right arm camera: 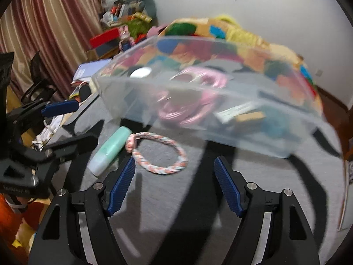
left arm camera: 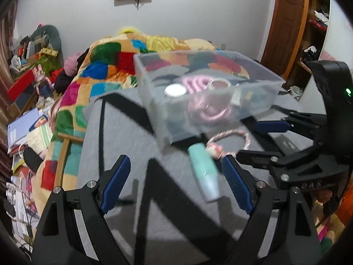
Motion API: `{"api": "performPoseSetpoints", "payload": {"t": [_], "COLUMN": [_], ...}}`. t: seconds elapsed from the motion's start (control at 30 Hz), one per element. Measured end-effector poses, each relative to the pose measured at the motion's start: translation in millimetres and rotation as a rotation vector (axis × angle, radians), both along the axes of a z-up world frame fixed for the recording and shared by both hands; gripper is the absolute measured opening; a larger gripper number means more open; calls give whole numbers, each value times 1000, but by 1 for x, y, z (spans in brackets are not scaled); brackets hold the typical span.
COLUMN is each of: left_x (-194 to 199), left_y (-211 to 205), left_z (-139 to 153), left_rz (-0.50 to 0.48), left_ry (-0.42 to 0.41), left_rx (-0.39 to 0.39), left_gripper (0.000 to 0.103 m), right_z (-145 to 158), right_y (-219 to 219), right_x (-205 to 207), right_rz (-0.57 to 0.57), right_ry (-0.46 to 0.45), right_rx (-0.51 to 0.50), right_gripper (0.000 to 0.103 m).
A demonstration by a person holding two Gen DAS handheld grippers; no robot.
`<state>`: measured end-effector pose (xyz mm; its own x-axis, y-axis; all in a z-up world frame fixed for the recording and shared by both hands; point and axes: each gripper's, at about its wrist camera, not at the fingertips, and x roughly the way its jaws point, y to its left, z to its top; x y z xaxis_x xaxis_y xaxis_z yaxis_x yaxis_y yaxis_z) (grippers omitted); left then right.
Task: Organize objects
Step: 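Grasp the mint-green bottle with the left tool while the right tool grasps the braided bracelet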
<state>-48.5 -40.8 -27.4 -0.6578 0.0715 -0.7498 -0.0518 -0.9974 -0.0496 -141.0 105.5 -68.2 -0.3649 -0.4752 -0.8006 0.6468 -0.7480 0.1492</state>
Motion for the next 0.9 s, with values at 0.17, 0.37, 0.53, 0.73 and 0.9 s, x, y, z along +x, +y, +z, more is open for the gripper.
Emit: {"api": "performPoseSetpoints", "payload": {"t": [0.17, 0.37, 0.53, 0.73, 0.9], "left_x": [4, 1, -8, -15, -9], "left_y": [-8, 3, 19, 33, 37], "left_z": [-8, -17, -23, -26, -23], "left_rz": [0, -21, -44, -60, -75], "left_ry": [-22, -44, -63, -56, -38], "left_rx": [23, 37, 36, -4, -6], "left_gripper": [85, 85, 77, 36, 25], "right_z": [-9, -8, -6, -2, 7], "right_y": [-20, -24, -11, 6, 19], "right_x": [-8, -1, 0, 14, 24], "right_rz": [25, 47, 27, 2, -12], "right_ry": [-26, 35, 37, 64, 94], "right_rx": [34, 96, 67, 49, 21], "right_gripper": [71, 37, 10, 7, 7]}}
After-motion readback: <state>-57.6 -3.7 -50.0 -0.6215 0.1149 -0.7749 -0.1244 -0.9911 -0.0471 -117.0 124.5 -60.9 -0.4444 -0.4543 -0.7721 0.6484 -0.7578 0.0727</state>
